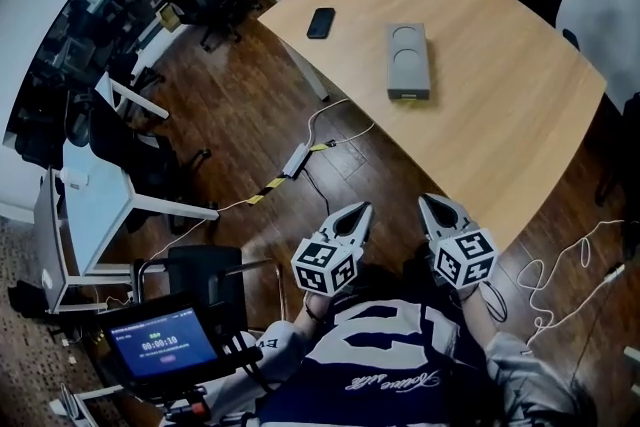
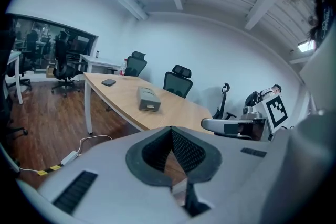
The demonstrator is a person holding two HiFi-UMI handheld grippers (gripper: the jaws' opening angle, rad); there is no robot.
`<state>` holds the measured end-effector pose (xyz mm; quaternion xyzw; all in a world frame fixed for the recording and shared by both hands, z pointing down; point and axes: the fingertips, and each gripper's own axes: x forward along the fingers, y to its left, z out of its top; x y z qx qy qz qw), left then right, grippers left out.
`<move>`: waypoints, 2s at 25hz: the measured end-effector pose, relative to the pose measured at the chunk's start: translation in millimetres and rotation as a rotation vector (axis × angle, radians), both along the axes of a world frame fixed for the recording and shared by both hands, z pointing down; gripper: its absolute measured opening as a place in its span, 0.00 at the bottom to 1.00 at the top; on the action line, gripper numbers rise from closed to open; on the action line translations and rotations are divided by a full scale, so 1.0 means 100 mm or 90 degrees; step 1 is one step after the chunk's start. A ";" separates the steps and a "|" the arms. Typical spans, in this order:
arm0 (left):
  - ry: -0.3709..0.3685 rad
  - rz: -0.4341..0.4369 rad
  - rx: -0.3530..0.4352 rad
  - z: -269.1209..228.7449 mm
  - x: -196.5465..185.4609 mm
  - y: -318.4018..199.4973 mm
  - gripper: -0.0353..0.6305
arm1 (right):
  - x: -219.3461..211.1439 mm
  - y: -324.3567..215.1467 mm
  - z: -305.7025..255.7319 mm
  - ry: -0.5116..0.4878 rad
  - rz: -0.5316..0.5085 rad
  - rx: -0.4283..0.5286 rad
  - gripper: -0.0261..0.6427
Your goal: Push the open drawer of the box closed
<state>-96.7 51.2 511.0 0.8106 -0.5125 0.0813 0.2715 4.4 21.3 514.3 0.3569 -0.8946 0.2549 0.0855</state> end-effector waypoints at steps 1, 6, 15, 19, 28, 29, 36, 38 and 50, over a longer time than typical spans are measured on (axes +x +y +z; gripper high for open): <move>0.004 0.005 0.000 -0.02 -0.06 0.06 0.05 | -0.06 0.06 -0.04 0.002 0.005 0.003 0.02; 0.017 0.042 0.003 -0.01 -0.26 0.44 0.05 | -0.31 0.48 -0.16 0.002 0.039 0.016 0.02; 0.035 0.117 -0.002 0.21 -0.21 0.88 0.05 | -0.35 1.10 -0.05 0.007 0.096 0.020 0.02; 0.016 0.145 0.011 0.18 -0.10 0.94 0.05 | -0.30 1.18 -0.09 0.008 0.111 0.024 0.02; 0.012 0.161 0.013 0.18 0.01 0.89 0.05 | -0.34 1.08 -0.08 0.015 0.085 0.020 0.02; 0.010 0.159 0.016 0.17 -0.01 0.87 0.05 | -0.36 1.05 -0.08 0.014 0.081 0.022 0.02; 0.008 0.149 0.027 0.10 -0.06 0.71 0.05 | -0.38 0.95 -0.14 0.014 0.073 0.036 0.02; 0.006 0.150 0.033 0.07 -0.05 0.69 0.05 | -0.37 0.94 -0.17 0.013 0.075 0.042 0.02; 0.013 0.189 0.025 0.06 0.09 0.80 0.05 | -0.29 1.12 -0.25 0.021 0.089 0.044 0.02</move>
